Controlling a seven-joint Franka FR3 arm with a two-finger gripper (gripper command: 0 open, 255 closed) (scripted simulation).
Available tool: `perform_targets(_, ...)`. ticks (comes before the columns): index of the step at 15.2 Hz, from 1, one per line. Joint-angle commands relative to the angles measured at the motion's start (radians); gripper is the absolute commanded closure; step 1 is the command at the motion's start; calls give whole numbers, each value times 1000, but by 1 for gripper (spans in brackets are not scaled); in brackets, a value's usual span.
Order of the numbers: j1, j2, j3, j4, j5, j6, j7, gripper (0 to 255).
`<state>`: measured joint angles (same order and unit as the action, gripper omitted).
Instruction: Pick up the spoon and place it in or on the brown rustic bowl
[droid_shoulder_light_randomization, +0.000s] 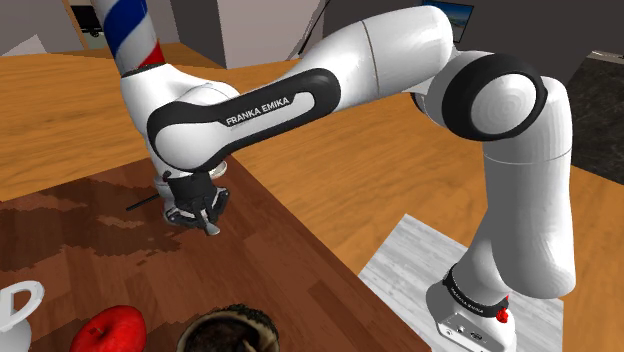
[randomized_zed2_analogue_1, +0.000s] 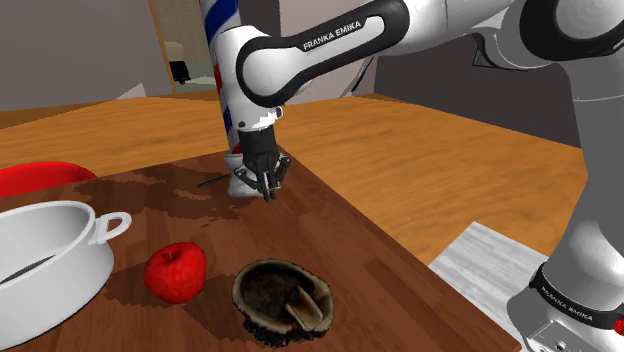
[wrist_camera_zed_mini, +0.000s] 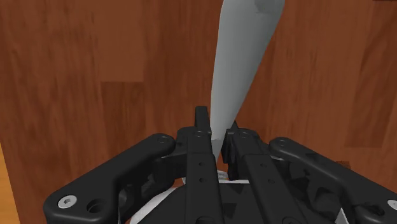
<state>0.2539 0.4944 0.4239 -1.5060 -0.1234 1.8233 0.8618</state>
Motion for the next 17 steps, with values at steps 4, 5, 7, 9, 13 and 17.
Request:
perform_targets(4, 0, -18, 4, 46, 8, -63, -2, 255)
perform_targets(5, 1, -21, 5, 56, 9, -75, -2, 255)
perform_targets(7, 2, -25, 6, 77, 11, -100, -3, 255)
perform_targets(9, 3, -28, 8, 100, 12, -125, -3, 255)
perform_targets(13, 7, -31, 10, 149, 14, -176, -2, 255)
perform_targets(17, 22, -129, 40, -5, 49, -113, 54, 255)
